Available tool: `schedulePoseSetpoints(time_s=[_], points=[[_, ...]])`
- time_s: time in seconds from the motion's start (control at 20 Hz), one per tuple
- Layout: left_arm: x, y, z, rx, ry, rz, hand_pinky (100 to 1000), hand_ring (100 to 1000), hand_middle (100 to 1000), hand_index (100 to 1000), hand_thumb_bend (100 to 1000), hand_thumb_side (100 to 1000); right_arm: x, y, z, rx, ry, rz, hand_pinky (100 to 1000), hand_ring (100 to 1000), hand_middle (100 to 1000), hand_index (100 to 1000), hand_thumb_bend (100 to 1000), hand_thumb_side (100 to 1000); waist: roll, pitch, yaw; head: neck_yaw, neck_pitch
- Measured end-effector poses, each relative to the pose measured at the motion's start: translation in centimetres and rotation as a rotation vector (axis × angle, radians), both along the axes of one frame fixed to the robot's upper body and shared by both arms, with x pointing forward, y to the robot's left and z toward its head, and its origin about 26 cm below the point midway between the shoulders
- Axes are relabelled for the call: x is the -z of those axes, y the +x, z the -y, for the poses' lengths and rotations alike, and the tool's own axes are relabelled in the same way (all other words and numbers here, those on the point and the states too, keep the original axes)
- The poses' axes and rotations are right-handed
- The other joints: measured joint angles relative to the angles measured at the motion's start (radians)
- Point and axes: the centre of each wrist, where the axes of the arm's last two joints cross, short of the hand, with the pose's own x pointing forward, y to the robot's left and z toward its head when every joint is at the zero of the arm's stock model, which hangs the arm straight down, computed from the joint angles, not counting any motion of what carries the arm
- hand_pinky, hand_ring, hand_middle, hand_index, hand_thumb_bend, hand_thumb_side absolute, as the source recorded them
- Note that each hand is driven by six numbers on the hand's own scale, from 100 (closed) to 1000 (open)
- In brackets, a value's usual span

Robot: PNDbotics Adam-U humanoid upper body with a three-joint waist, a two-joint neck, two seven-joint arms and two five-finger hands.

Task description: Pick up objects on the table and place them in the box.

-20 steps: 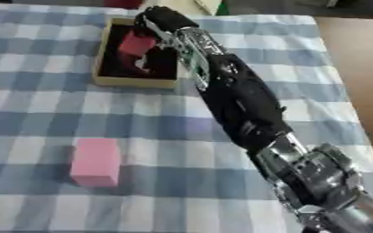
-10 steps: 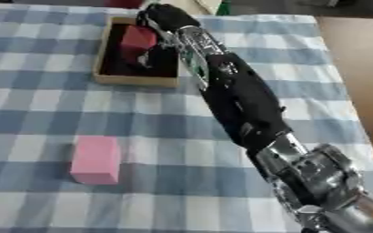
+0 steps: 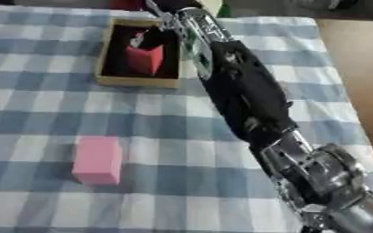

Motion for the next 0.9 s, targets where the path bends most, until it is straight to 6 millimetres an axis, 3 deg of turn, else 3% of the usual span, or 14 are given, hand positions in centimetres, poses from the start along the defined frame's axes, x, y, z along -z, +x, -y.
schedulePoseSetpoints(time_s=[0.3,0.55,0.9], points=[[-0.1,0.0,0.0,0.002,0.006,0.000,631,528,578,786,100,939,-2.4,-1.1,1.3,-0.013,0.023,0.040,810,835,627,791,336,417,0.000,-0.005,-0.007,0.013,0.007],[-0.6,0.2,0.1,0.026,0.075,-0.017,627,520,579,791,100,945,-4.4,-3.3,3.1,-0.082,0.088,0.115,802,823,586,769,260,476,0.001,-0.006,-0.016,0.032,0.018],[-4.0,0.9,0.9,-0.019,0.483,-0.158,632,536,599,829,100,966,-6.6,-7.8,6.9,-0.147,0.245,0.253,814,816,572,755,226,563,0.005,-0.006,-0.032,0.048,0.027]])
